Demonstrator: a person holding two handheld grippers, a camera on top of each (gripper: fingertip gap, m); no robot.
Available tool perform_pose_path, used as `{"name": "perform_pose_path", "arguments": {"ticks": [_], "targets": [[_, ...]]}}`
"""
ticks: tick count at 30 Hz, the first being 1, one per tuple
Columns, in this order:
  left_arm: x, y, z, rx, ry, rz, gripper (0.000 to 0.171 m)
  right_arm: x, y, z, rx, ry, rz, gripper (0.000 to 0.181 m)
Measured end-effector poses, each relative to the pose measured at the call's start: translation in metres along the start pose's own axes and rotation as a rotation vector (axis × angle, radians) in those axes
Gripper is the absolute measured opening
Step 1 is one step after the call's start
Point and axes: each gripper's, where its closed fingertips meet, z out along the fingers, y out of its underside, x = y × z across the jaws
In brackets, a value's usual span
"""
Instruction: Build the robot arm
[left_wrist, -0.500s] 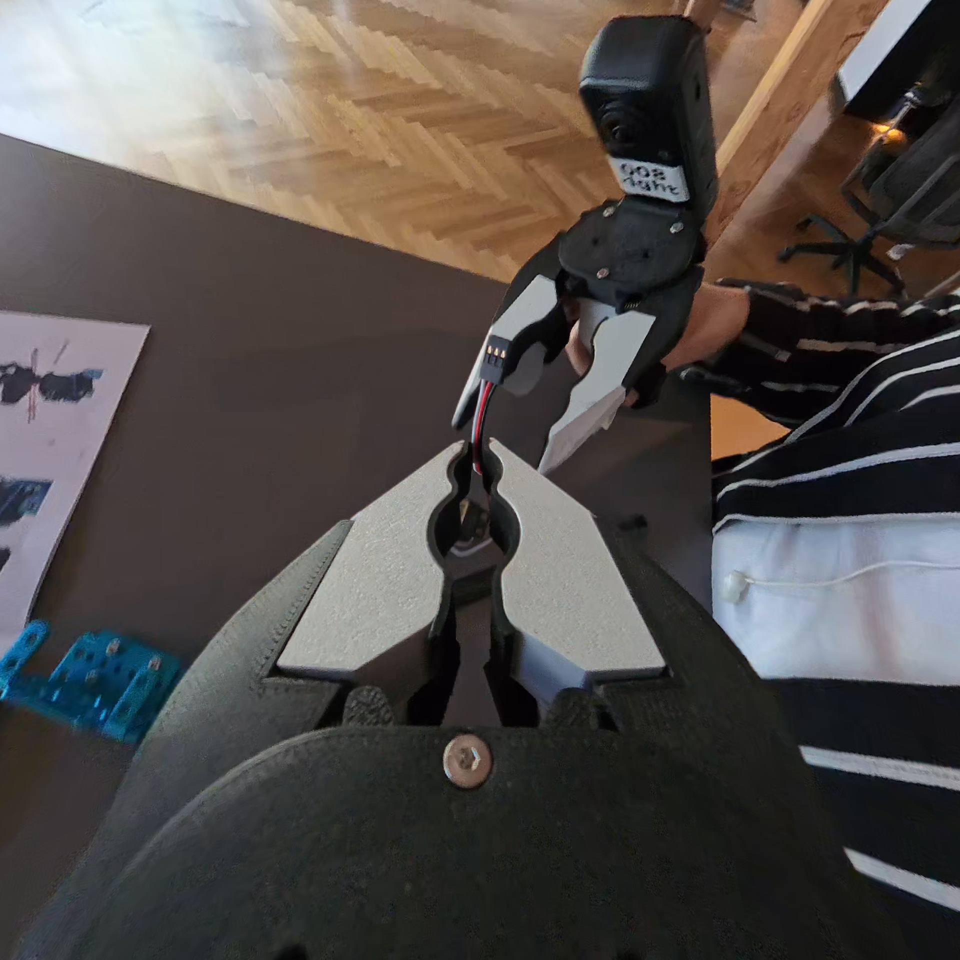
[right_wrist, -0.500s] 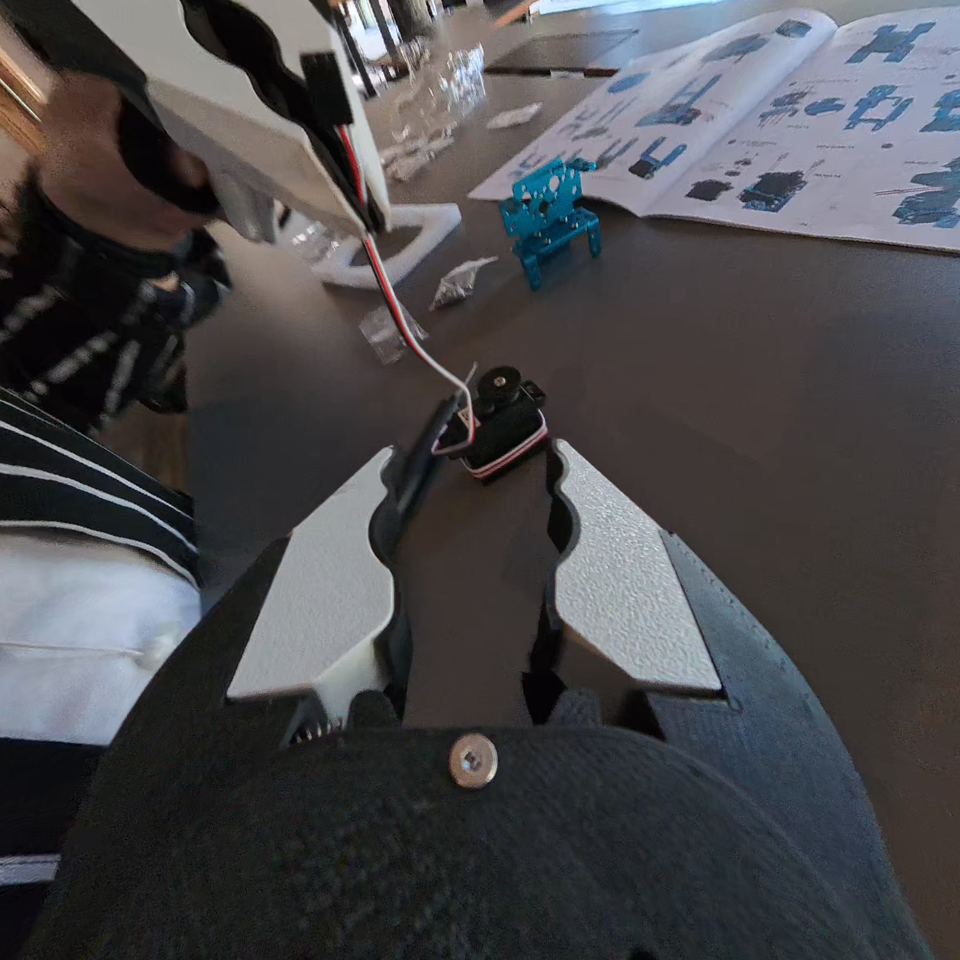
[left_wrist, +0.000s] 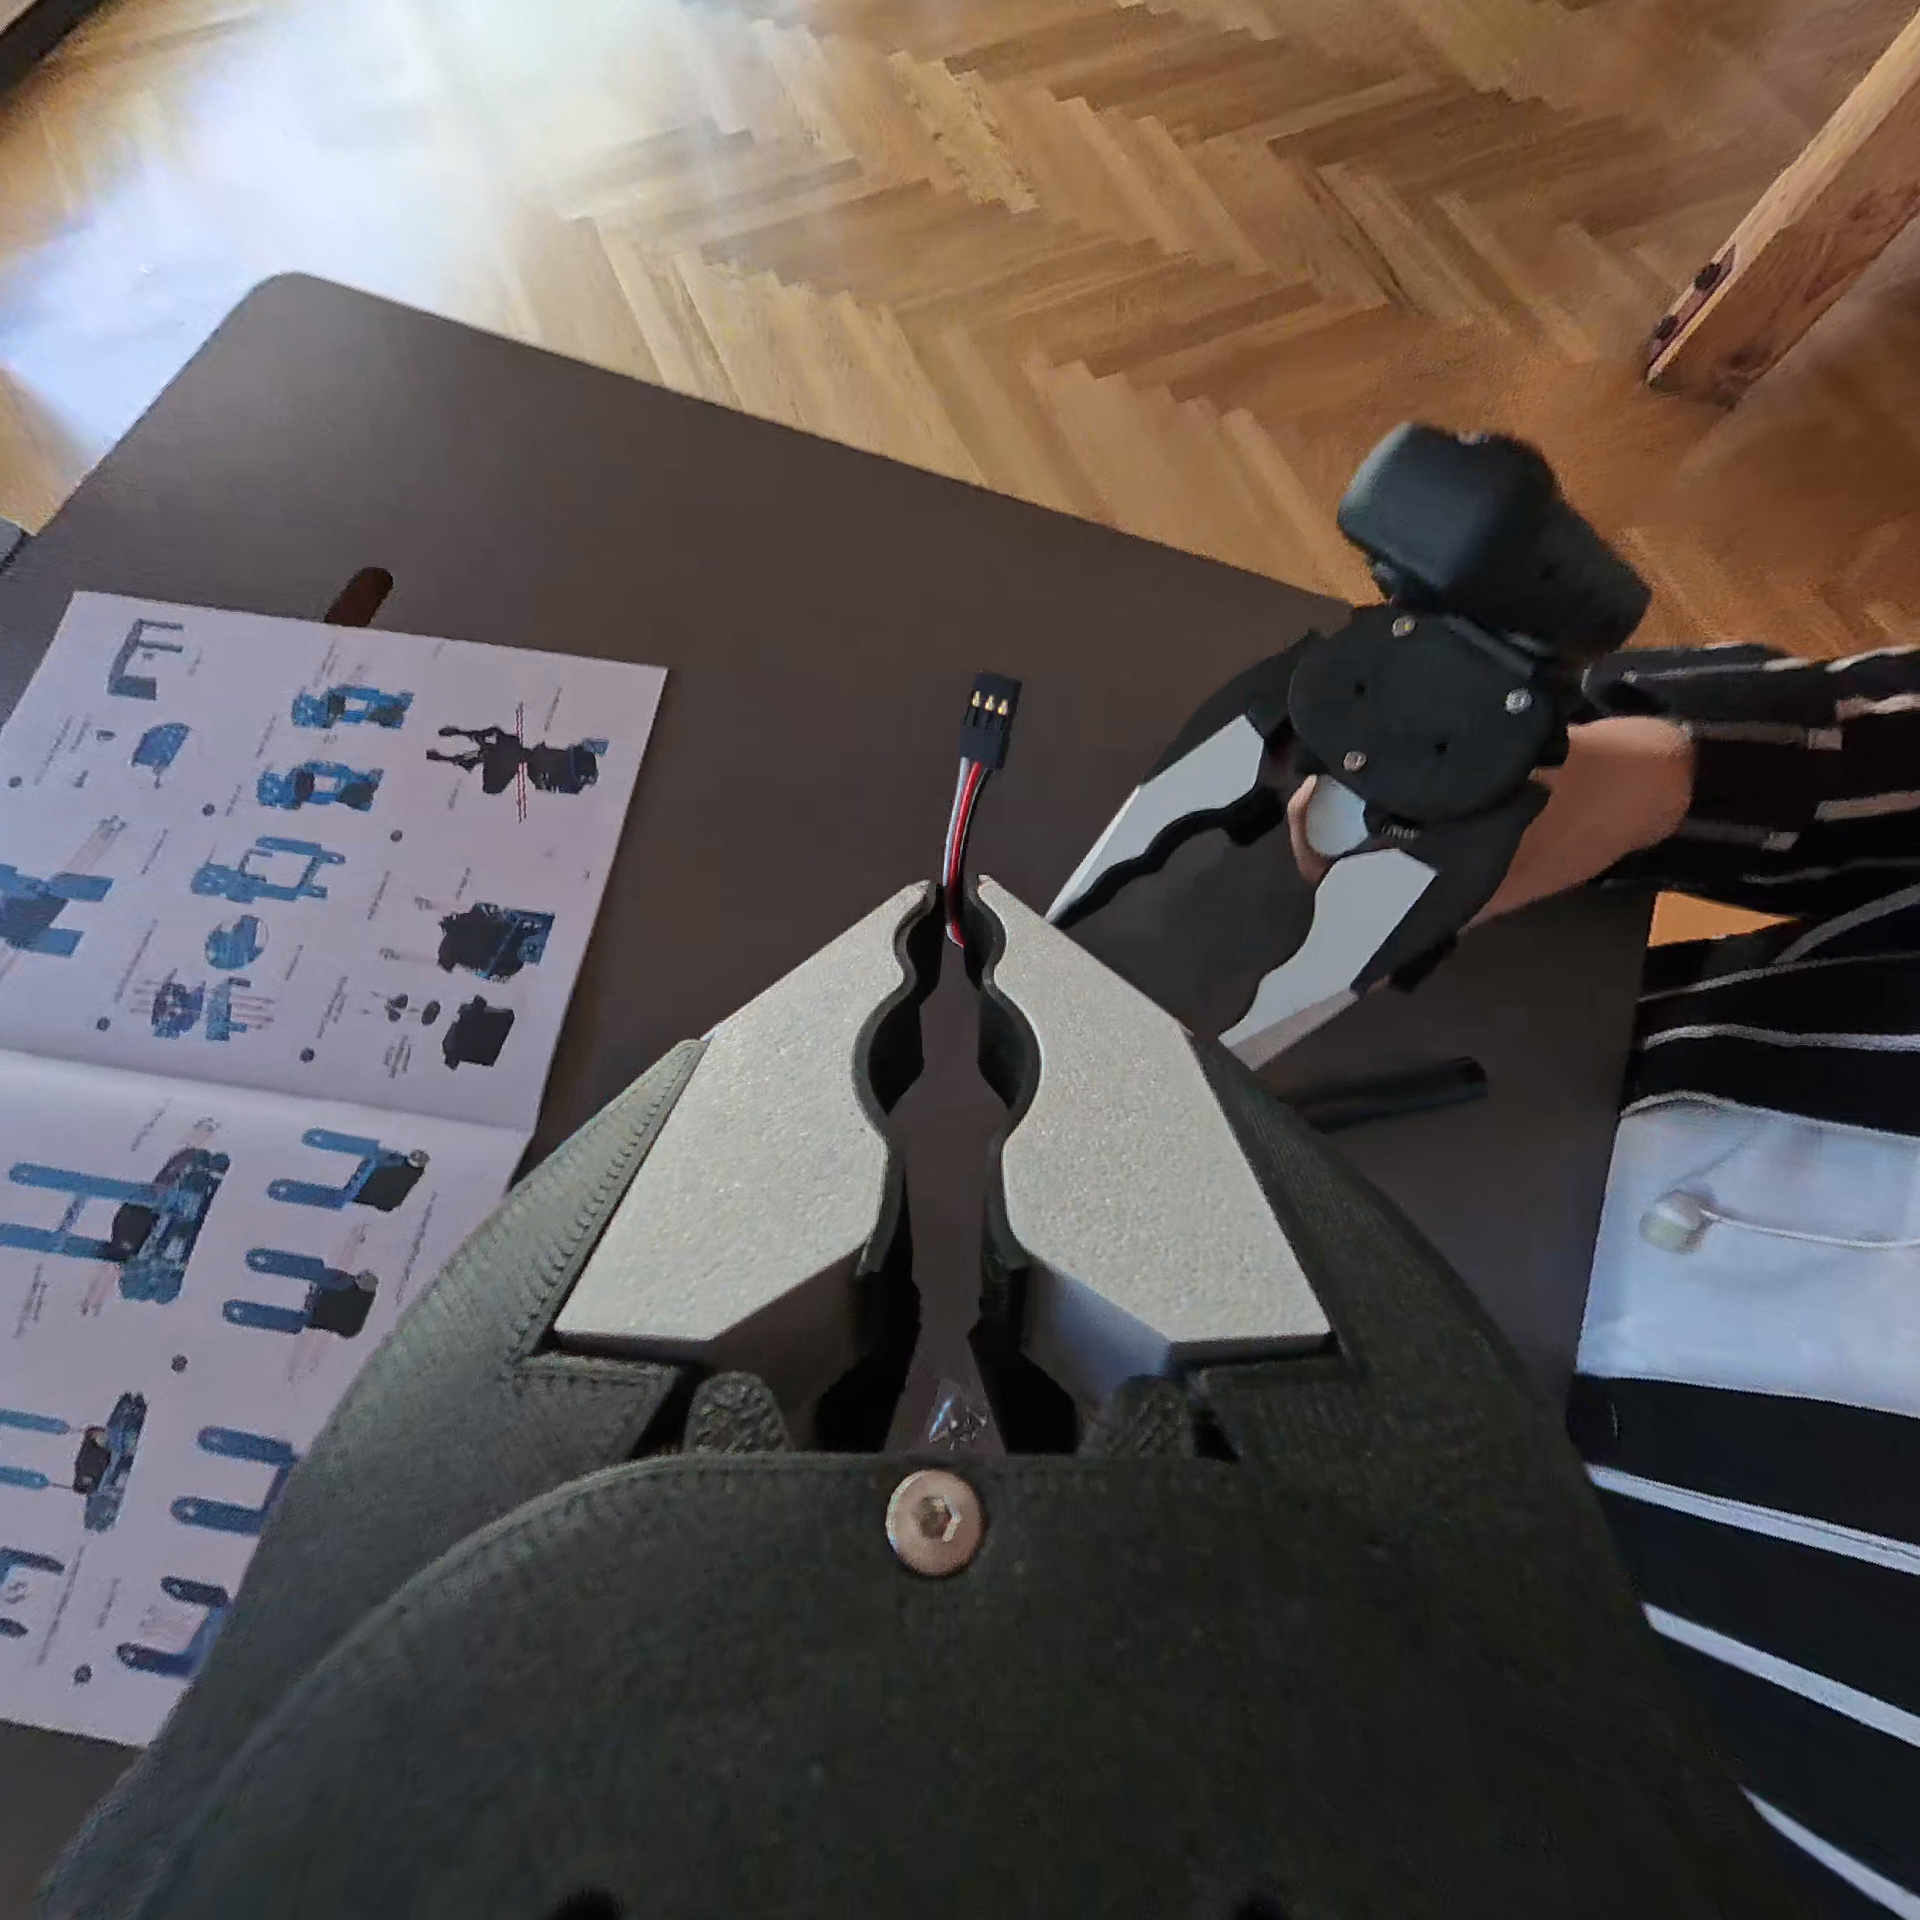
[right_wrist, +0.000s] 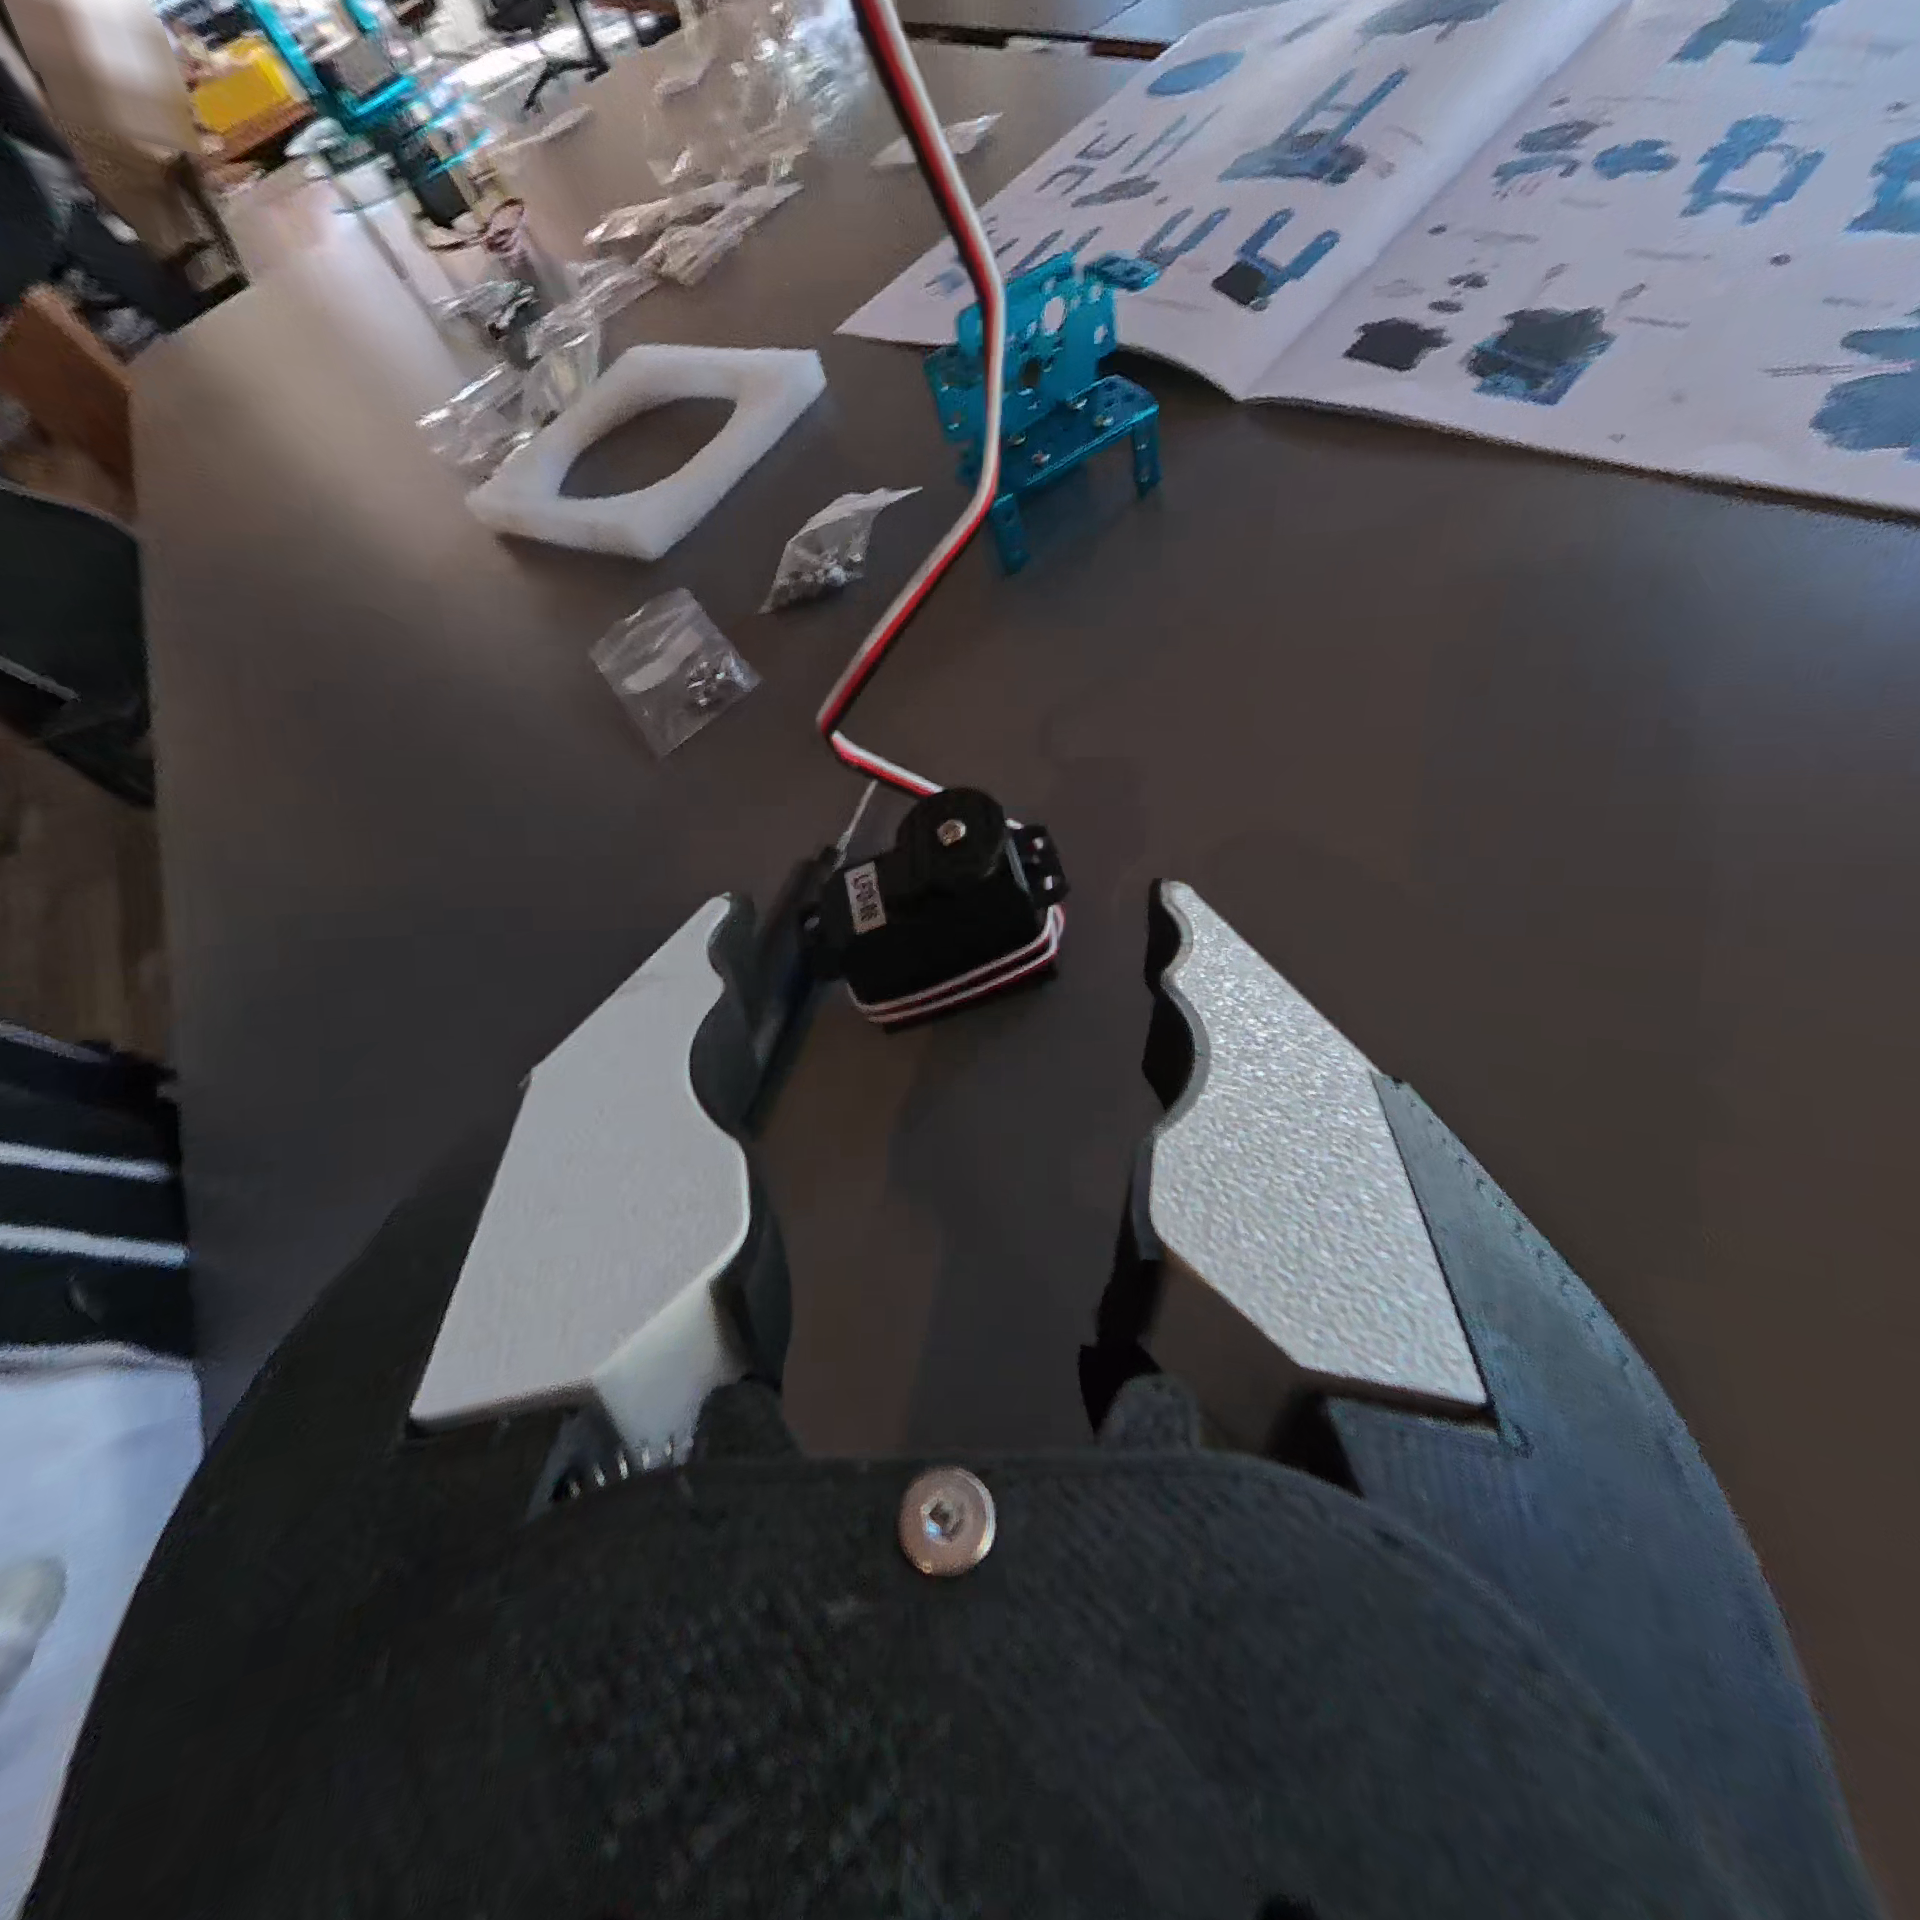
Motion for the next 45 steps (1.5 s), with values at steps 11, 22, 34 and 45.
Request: {"name": "perform_pose_path", "arguments": {"ticks": [11,22,34,45], "targets": [[0.006,-0.059,0.029,-0.046,0.014,0.154,0.002,0.002,-0.009,-0.017,0.058,0.040,0.011,0.066],[0.016,-0.087,0.066,-0.095,-0.001,0.258,0.002,0.020,-0.005,-0.026,0.070,-0.036,0.055,0.066],[0.016,-0.089,0.074,-0.072,0.067,0.122,0.002,0.055,-0.064,-0.054,0.228,-0.032,-0.024,0.011],[0.053,0.045,0.095,-0.158,0.215,0.069,0.063,0.083,-0.060,-0.045,0.189,0.012,0.014,0.003]]}}
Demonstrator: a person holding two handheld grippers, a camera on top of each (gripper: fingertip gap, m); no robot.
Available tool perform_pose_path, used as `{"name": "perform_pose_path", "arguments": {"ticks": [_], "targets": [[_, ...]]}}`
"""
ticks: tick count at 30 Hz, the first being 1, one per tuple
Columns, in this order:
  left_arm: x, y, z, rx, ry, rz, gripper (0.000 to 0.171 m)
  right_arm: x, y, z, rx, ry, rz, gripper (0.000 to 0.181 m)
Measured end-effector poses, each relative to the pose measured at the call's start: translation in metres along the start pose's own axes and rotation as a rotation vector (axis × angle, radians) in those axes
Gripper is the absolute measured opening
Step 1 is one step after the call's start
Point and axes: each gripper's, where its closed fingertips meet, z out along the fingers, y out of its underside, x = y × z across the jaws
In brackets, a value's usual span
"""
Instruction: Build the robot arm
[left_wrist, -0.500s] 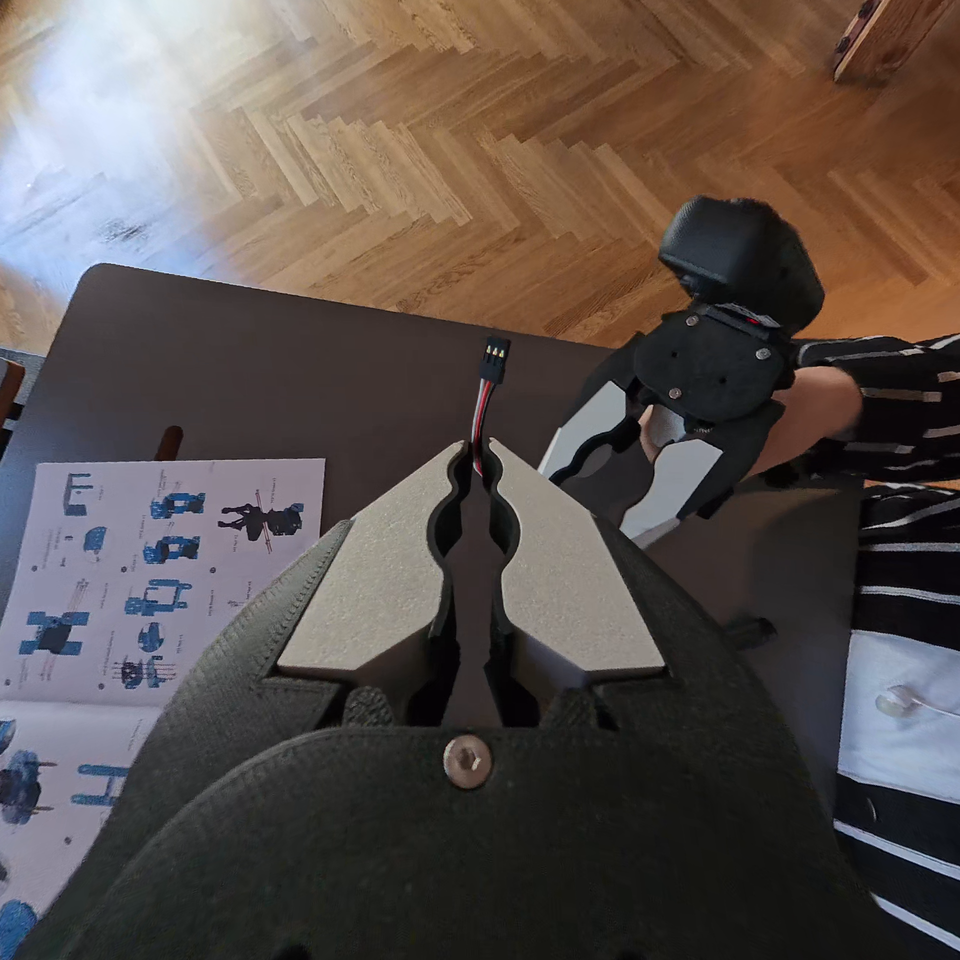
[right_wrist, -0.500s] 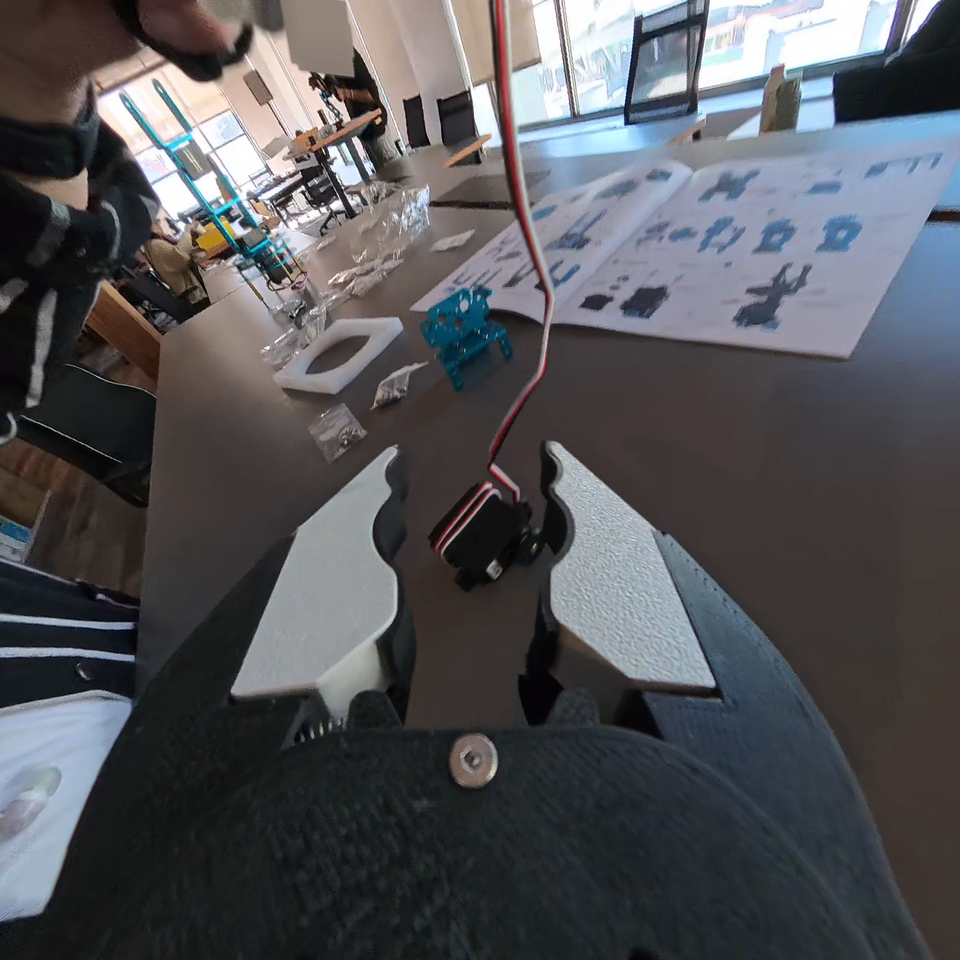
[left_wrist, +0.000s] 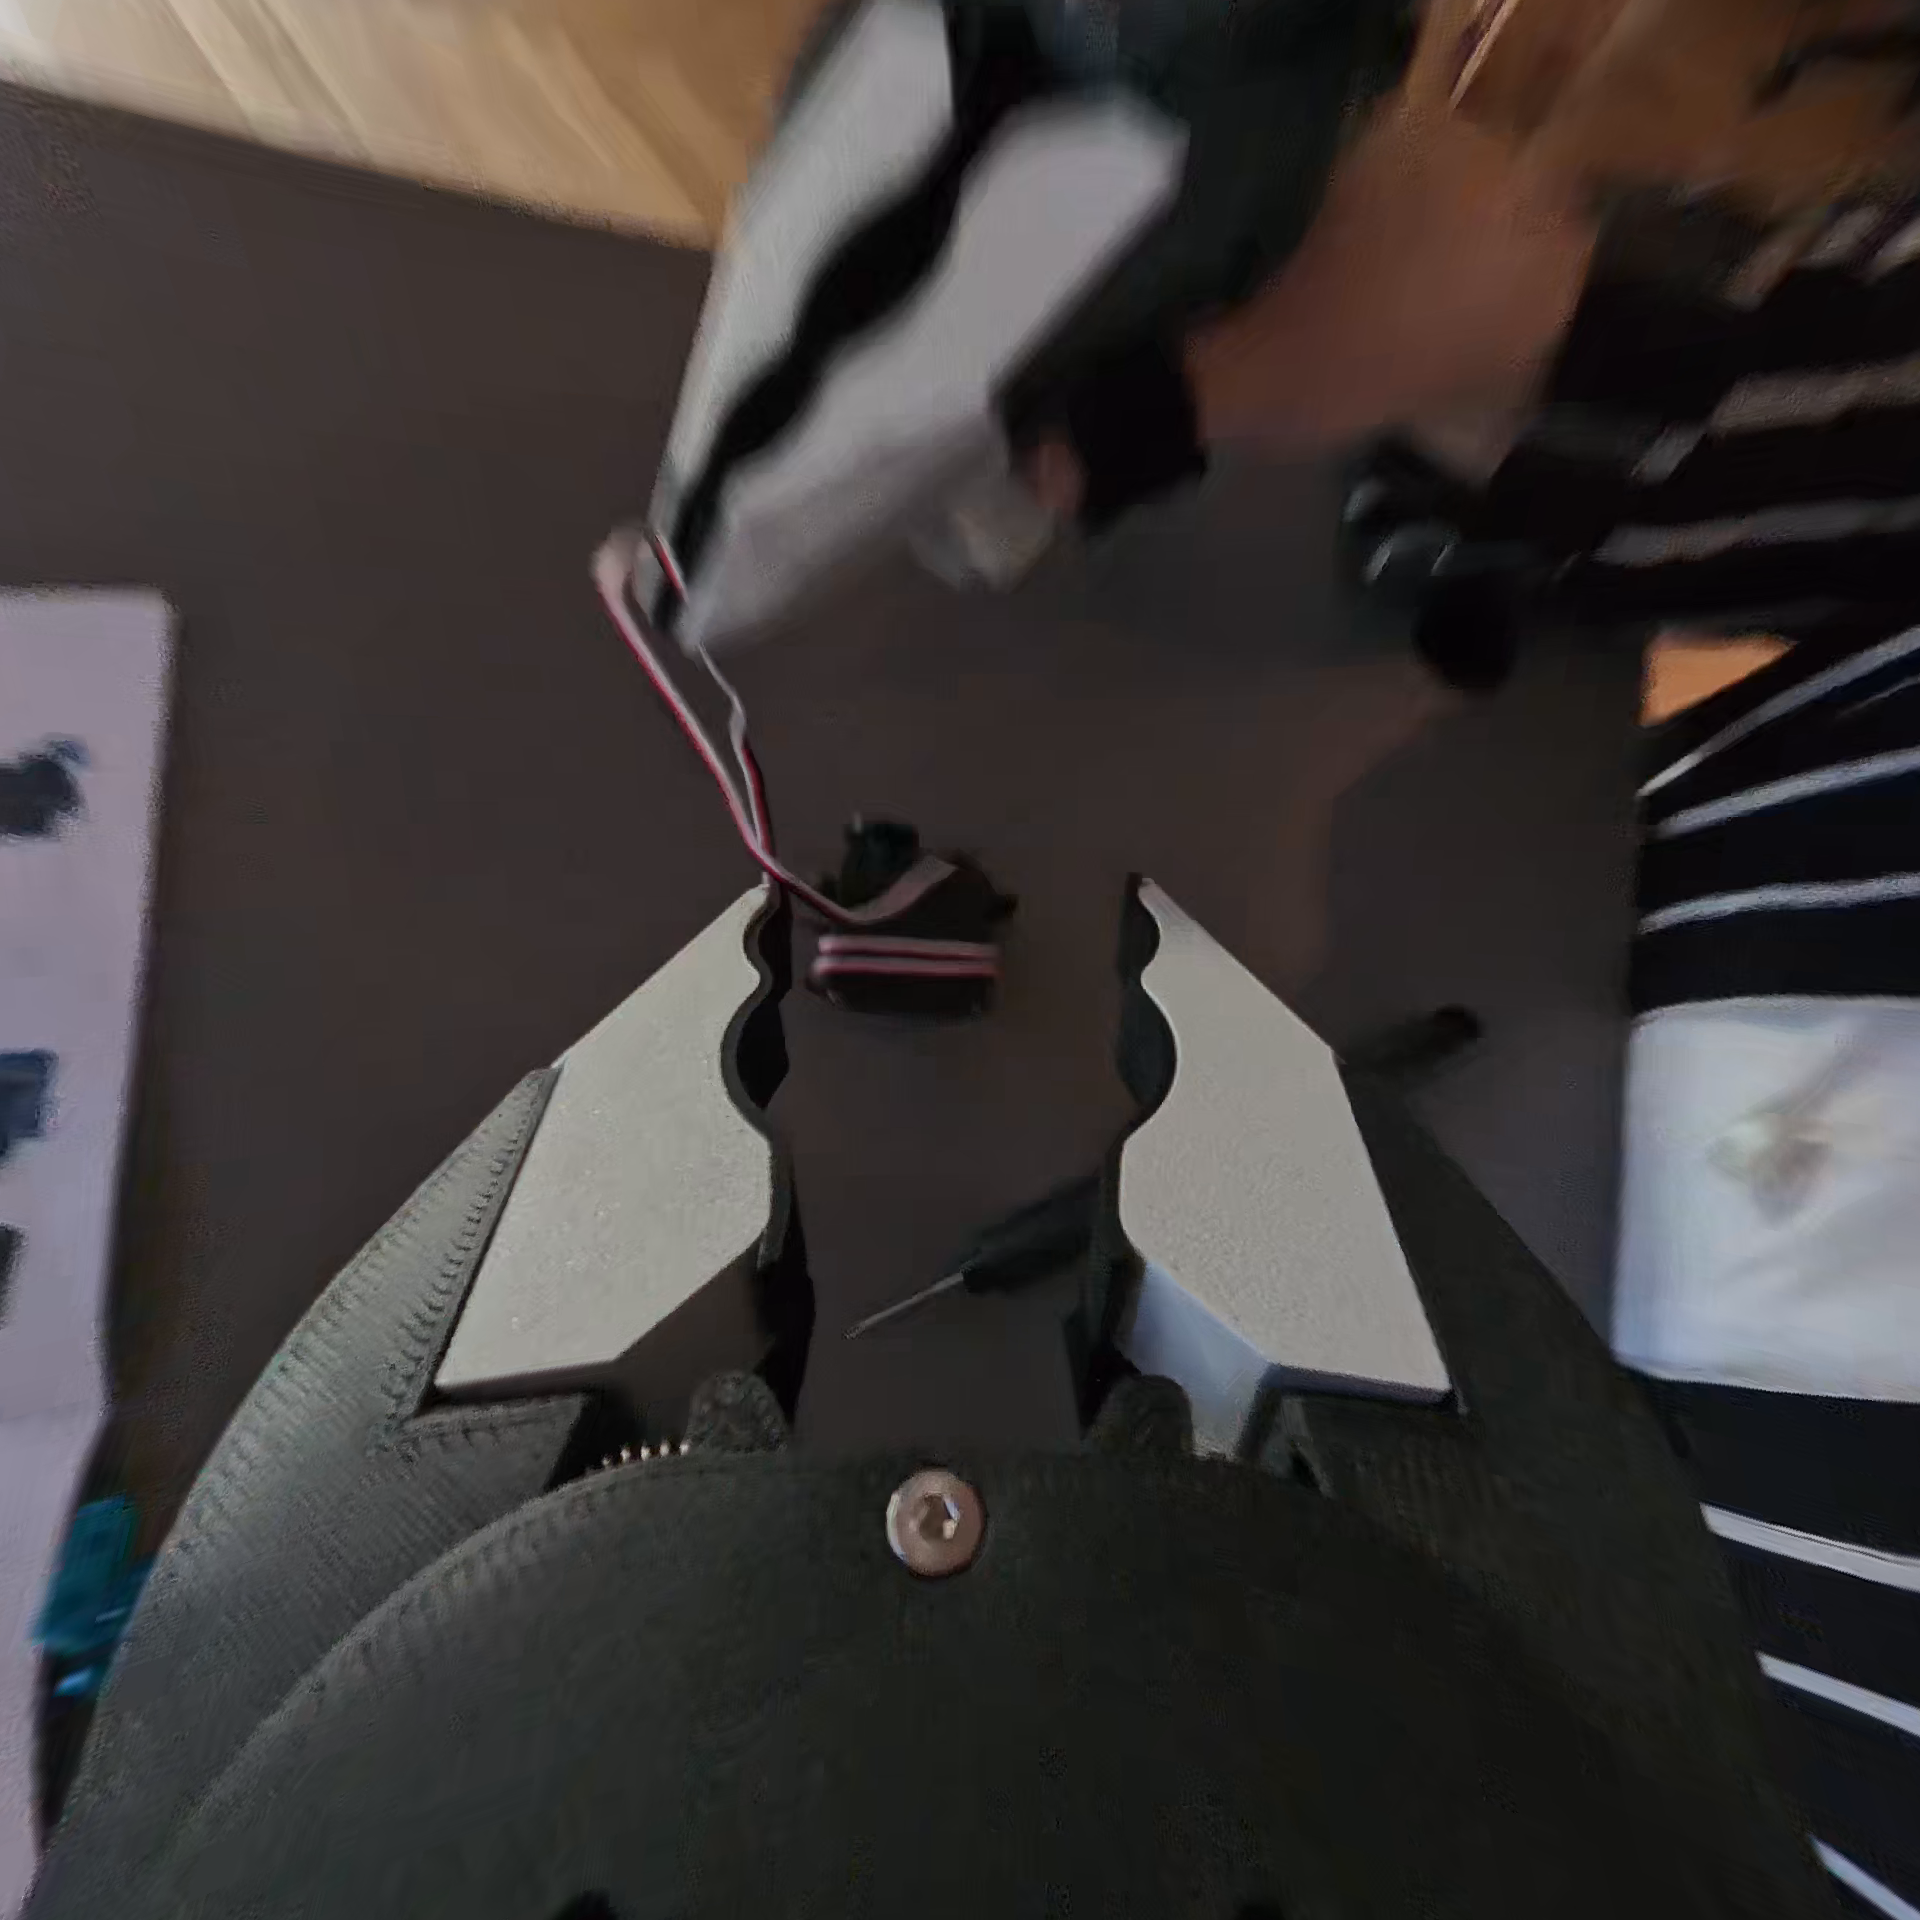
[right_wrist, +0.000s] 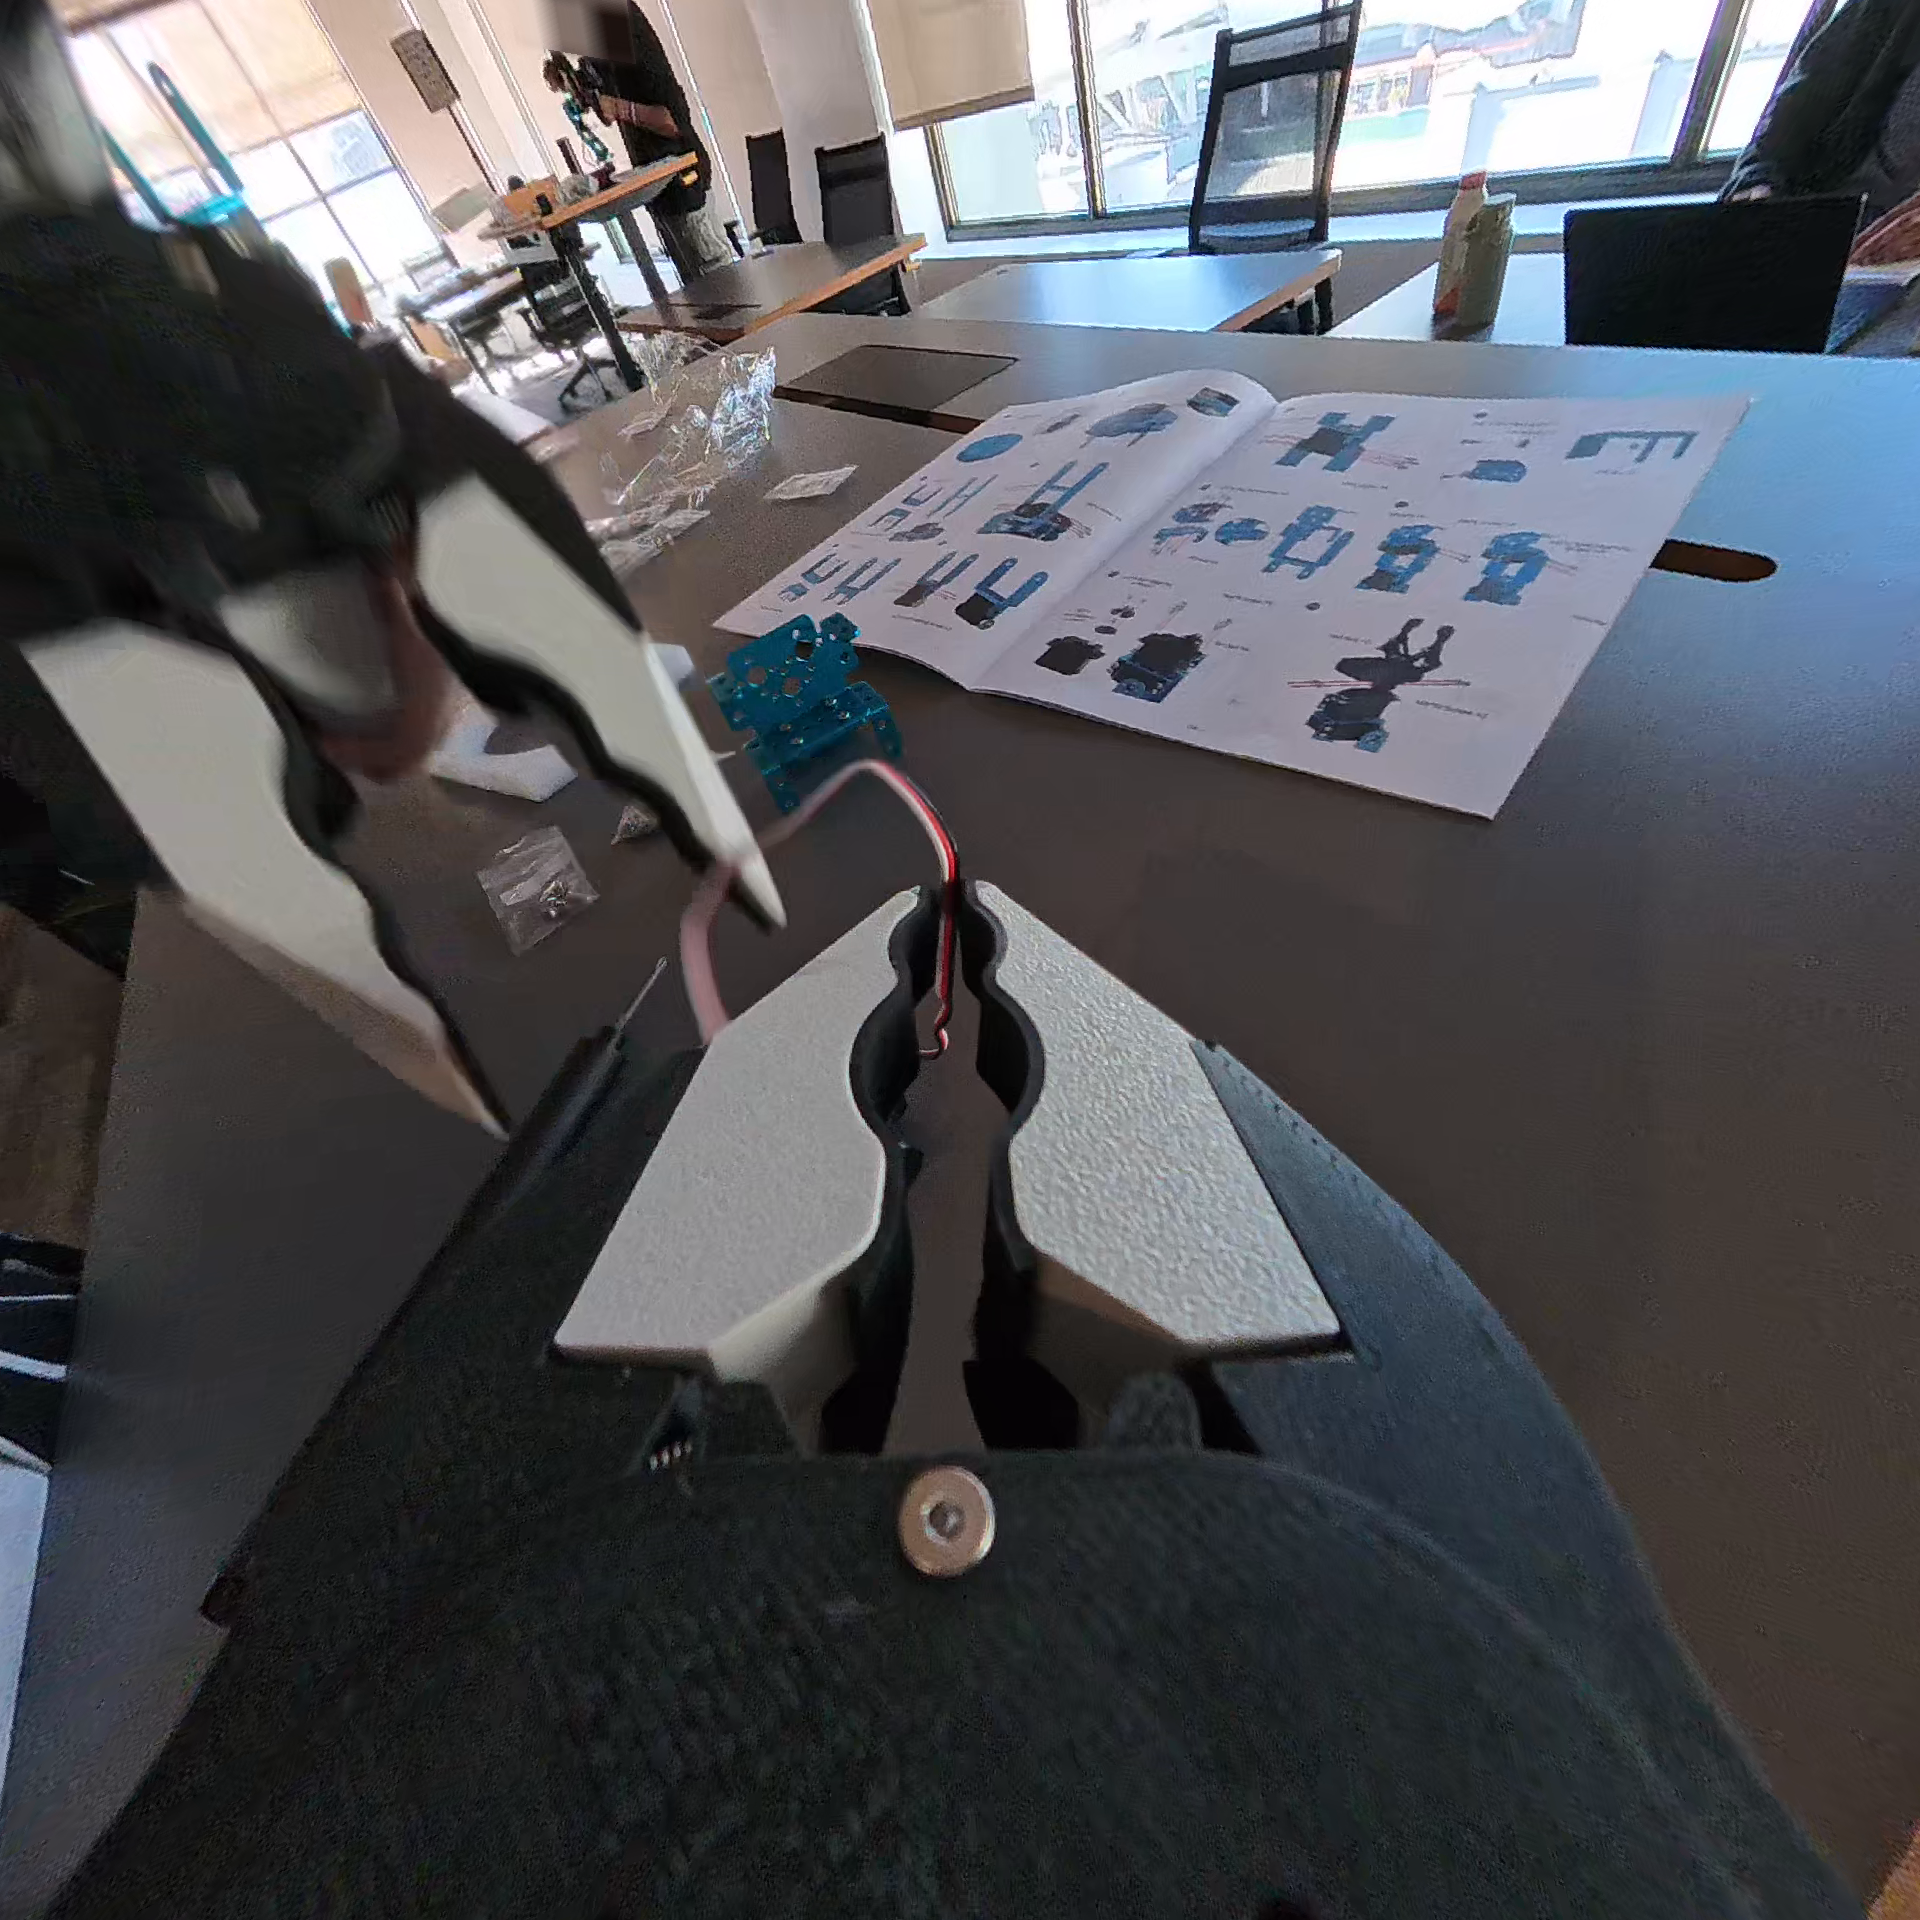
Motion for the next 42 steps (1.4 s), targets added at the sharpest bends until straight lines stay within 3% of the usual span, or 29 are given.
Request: {"name": "perform_pose_path", "arguments": {"ticks": [2,5,12,17,22,25,30,34,37,42], "targets": [[-0.003,0.033,0.028,-0.098,-0.035,0.028,0.067,0.005,0.002,0.000,-0.002,0.003,0.016,0.003],[-0.009,0.051,0.049,-0.138,-0.088,0.063,0.066,0.010,0.004,-0.003,0.003,0.007,0.042,0.003],[-0.016,0.049,0.058,-0.099,-0.116,0.086,0.054,0.020,0.014,-0.011,-0.002,0.007,0.115,0.003],[-0.006,0.034,0.046,0.027,-0.142,0.129,0.053,0.027,0.030,-0.016,-0.056,0.017,0.164,0.003],[-0.006,0.008,0.009,0.291,-0.084,-0.103,0.052,0.006,0.048,-0.024,-0.130,-0.071,0.235,0.003],[-0.025,0.009,-0.012,0.388,-0.107,-0.259,0.052,-0.025,0.038,-0.041,-0.057,-0.194,0.301,0.002],[-0.042,0.033,-0.011,0.321,-0.208,-0.310,0.052,-0.049,-0.005,-0.081,0.074,-0.197,0.246,0.002],[-0.036,0.031,-0.001,0.375,-0.119,-0.450,0.053,-0.066,-0.022,-0.095,0.031,-0.189,0.154,0.002],[-0.039,0.036,0.007,0.357,-0.133,-0.523,0.053,-0.077,-0.027,-0.099,-0.010,-0.188,0.093,0.002],[-0.027,0.038,0.027,0.320,-0.025,-0.626,0.053,-0.080,-0.029,-0.095,-0.020,-0.162,0.036,0.001]]}}
